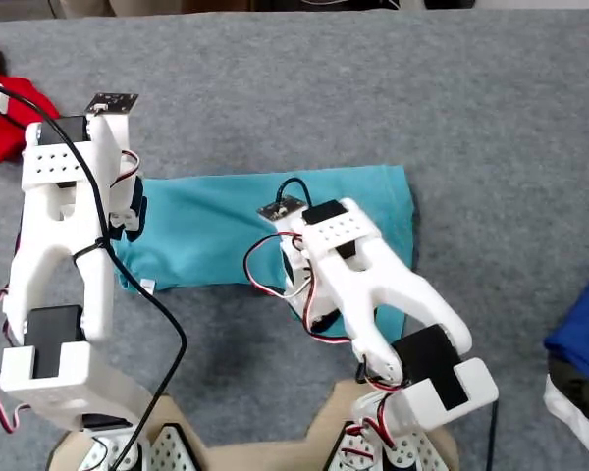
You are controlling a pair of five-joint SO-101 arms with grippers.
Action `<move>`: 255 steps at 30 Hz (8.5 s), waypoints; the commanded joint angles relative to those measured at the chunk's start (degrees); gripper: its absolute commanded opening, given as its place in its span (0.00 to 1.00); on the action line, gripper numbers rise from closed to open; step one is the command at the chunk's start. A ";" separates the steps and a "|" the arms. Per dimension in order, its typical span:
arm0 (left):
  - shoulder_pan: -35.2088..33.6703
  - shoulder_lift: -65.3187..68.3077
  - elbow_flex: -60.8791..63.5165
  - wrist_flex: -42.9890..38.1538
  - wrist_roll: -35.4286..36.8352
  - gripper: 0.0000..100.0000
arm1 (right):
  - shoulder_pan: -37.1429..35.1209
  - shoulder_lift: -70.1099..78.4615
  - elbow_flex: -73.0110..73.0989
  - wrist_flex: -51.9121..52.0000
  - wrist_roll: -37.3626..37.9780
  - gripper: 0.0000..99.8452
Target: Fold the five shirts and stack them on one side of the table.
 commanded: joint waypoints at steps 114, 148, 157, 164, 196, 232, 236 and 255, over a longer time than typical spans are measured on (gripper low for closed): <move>-7.12 -45.05 41.85 3.34 -2.99 0.07 | 8.57 -16.22 0.40 4.75 52.04 0.17; -8.18 -51.47 44.13 -5.80 -7.56 0.07 | 8.75 -1.89 8.22 -16.18 48.00 0.23; -8.53 -51.47 43.60 -5.80 -8.09 0.07 | 9.01 3.91 3.30 -14.24 47.65 0.15; -8.62 -51.47 43.69 -5.45 -8.97 0.07 | 10.24 4.00 2.68 -14.68 47.65 0.03; -8.53 -51.47 43.60 -5.71 -10.02 0.07 | 14.73 22.37 -59.91 8.79 52.04 0.00; -8.70 -52.09 43.60 -3.25 -10.02 0.07 | 11.47 43.21 -98.68 24.62 60.75 0.19; -8.70 -52.09 43.60 -3.69 -10.02 0.07 | 11.47 39.43 -90.68 24.62 59.34 0.10; -8.18 -18.59 8.35 -1.41 -1.14 0.07 | 16.48 35.38 -81.63 16.70 33.58 0.01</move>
